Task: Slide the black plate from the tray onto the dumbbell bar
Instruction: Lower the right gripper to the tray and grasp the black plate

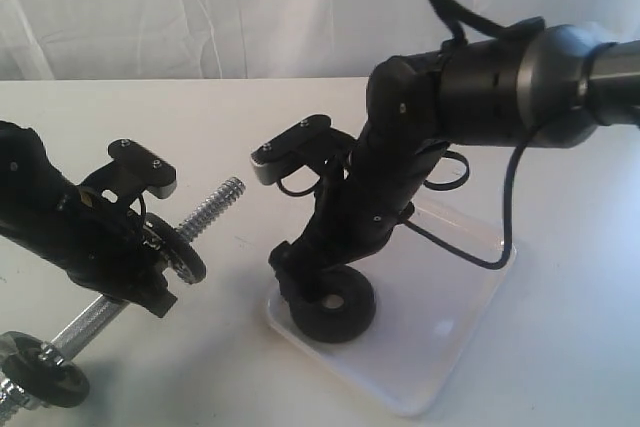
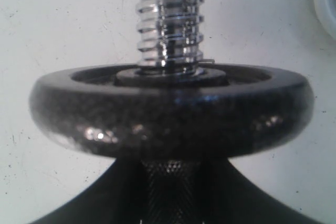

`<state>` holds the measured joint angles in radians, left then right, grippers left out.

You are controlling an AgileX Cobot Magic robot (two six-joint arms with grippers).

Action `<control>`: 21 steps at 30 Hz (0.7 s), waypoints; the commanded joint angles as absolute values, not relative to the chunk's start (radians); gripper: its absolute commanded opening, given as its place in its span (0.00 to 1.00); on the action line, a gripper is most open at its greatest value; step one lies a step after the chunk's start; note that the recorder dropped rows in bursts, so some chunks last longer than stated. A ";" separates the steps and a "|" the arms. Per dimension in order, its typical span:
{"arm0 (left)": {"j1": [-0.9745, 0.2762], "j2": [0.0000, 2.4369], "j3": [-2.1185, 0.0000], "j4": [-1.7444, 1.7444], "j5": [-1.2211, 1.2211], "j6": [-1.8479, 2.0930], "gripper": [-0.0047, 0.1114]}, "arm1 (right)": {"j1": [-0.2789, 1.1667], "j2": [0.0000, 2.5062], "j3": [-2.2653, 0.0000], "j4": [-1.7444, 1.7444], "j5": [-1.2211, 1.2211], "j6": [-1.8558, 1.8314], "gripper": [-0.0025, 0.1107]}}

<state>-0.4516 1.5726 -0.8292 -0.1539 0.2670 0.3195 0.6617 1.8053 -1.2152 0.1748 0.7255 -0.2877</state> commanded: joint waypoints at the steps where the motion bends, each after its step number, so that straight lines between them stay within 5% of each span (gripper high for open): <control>1: -0.452 1.536 -0.851 -0.169 0.238 0.321 0.04 | 0.678 1.860 -1.237 0.078 0.736 -0.185 0.94; 21: -0.452 1.536 -0.851 -0.169 0.238 0.321 0.04 | 0.678 1.963 -1.237 0.086 0.697 -0.175 0.94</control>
<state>-0.4516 1.5726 -0.8292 -0.1539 0.2670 0.3195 0.6789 1.9521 -1.2332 0.0896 0.7042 -0.1798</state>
